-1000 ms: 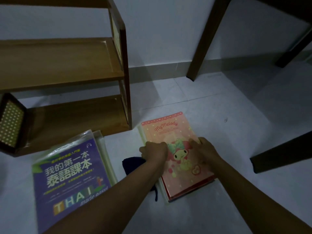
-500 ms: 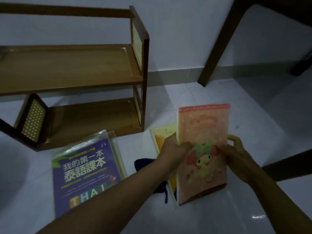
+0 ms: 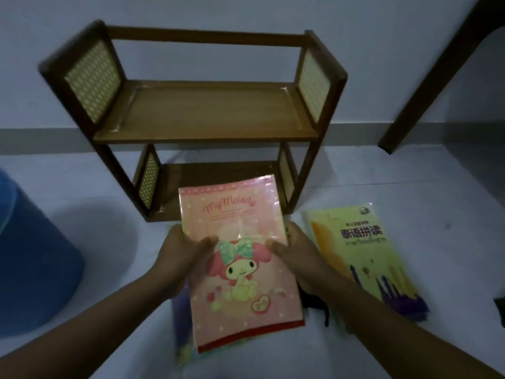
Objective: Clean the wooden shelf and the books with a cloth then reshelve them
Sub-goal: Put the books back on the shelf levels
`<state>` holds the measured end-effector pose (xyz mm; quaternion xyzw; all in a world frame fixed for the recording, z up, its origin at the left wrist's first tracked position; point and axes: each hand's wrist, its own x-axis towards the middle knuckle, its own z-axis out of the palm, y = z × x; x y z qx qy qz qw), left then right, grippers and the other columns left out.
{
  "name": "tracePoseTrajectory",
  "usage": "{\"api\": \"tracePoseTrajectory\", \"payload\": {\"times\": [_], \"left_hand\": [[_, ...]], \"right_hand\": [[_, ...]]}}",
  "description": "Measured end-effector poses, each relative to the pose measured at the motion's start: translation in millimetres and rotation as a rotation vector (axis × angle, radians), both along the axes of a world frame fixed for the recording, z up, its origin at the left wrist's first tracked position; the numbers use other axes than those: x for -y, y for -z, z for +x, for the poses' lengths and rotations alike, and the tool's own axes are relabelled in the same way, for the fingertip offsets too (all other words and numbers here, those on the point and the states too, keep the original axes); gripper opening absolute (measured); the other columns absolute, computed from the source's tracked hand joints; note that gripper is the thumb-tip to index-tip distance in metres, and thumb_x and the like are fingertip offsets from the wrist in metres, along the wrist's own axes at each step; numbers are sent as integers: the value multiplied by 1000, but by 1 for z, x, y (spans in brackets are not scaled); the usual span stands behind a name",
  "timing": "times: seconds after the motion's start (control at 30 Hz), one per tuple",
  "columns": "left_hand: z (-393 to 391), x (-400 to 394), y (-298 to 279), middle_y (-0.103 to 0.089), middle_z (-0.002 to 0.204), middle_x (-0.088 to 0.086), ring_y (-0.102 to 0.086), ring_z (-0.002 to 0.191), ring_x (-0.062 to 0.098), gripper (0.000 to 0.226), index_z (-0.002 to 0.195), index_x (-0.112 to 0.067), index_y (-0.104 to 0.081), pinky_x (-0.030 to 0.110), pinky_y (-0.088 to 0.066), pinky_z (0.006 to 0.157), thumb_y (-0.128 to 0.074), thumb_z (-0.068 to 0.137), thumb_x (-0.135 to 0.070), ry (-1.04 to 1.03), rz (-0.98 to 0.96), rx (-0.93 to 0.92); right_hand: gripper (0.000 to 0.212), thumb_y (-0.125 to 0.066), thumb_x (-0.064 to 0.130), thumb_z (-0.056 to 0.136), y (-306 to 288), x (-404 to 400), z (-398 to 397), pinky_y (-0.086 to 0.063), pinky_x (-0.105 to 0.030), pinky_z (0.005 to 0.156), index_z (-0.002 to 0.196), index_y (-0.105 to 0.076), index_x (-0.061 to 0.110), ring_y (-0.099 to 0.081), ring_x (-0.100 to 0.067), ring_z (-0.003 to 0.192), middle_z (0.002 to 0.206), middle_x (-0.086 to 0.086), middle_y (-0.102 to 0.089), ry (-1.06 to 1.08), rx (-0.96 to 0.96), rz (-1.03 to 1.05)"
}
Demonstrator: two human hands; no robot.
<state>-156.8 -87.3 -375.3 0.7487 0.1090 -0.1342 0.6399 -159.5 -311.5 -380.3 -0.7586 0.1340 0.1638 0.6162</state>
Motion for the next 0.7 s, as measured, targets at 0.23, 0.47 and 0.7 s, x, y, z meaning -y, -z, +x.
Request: {"api": "tracePoseTrajectory", "payload": {"times": [0.23, 0.47, 0.7], "left_hand": [[14, -38, 63, -65, 104, 11, -64, 94, 27, 28, 104, -9, -59, 39, -58, 75, -64, 78, -18, -106, 340, -209], [-17, -50, 91, -56, 121, 7, -57, 110, 31, 66, 127, -28, -42, 44, -53, 88, -67, 66, -33, -115, 403, -277], [-13, -58, 45, -73, 82, 18, -71, 66, 32, 16, 103, -1, -65, 32, -55, 47, -58, 89, -4, -323, -397, -500]], "right_hand": [[31, -57, 20, 93, 48, -64, 13, -44, -26, 67, 121, -48, 11, -56, -20, 95, 108, -3, -55, -124, -57, -409], [53, -60, 25, 87, 82, -69, 23, -51, -38, 88, 136, -39, 18, -56, -30, 113, 125, -9, -55, -206, -115, -538], [31, -69, 0, 82, 50, -61, 23, -58, -29, 60, 112, -64, -1, -73, -20, 74, 85, -9, -76, -169, -385, 122]]}}
